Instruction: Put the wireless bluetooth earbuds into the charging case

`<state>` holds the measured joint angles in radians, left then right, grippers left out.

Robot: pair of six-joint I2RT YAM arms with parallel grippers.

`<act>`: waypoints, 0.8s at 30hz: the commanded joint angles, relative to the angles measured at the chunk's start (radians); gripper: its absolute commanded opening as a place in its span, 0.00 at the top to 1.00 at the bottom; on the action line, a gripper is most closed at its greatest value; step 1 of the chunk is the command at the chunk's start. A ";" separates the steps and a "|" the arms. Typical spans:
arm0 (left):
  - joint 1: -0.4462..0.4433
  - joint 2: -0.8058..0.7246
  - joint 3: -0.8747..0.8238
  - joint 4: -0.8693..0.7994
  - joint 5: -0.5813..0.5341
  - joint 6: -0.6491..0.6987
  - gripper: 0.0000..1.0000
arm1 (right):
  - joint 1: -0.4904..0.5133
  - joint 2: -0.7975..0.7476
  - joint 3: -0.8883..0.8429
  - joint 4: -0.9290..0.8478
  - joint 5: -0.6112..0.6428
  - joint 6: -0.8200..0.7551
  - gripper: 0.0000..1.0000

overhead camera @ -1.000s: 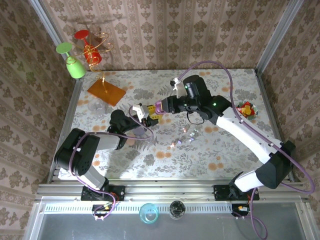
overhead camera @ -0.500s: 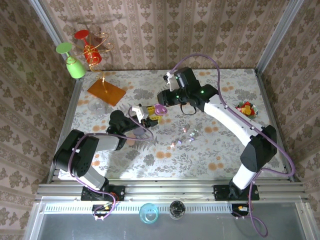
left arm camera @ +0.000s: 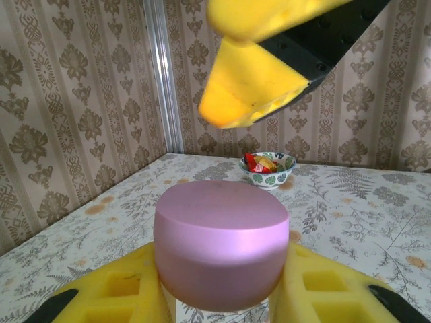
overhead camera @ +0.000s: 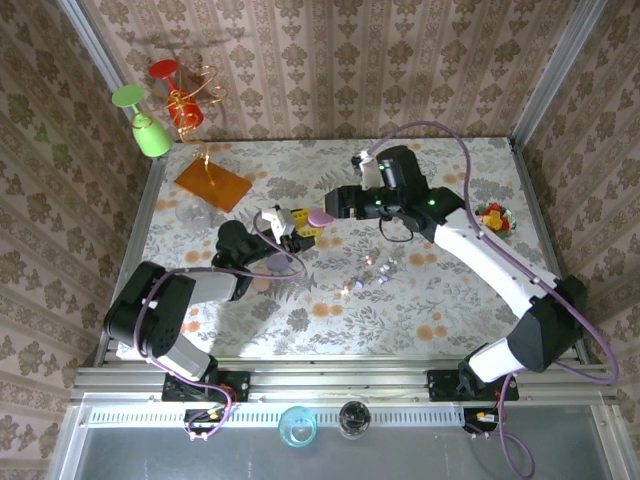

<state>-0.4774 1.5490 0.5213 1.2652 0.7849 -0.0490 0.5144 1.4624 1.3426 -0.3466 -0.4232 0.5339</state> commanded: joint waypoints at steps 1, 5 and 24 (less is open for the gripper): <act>-0.006 -0.041 0.025 0.035 0.010 -0.035 0.73 | -0.048 -0.032 -0.095 0.220 -0.196 0.220 0.29; -0.021 -0.046 0.037 0.035 0.001 -0.040 0.73 | -0.063 -0.042 -0.227 0.481 -0.285 0.422 0.29; -0.076 -0.032 0.079 0.034 -0.093 -0.014 0.73 | -0.063 0.042 -0.396 0.926 -0.396 0.728 0.49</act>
<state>-0.5495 1.5276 0.5713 1.2819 0.7067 -0.0635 0.4522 1.5032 0.9562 0.5018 -0.7868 1.2369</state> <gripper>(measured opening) 0.333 0.554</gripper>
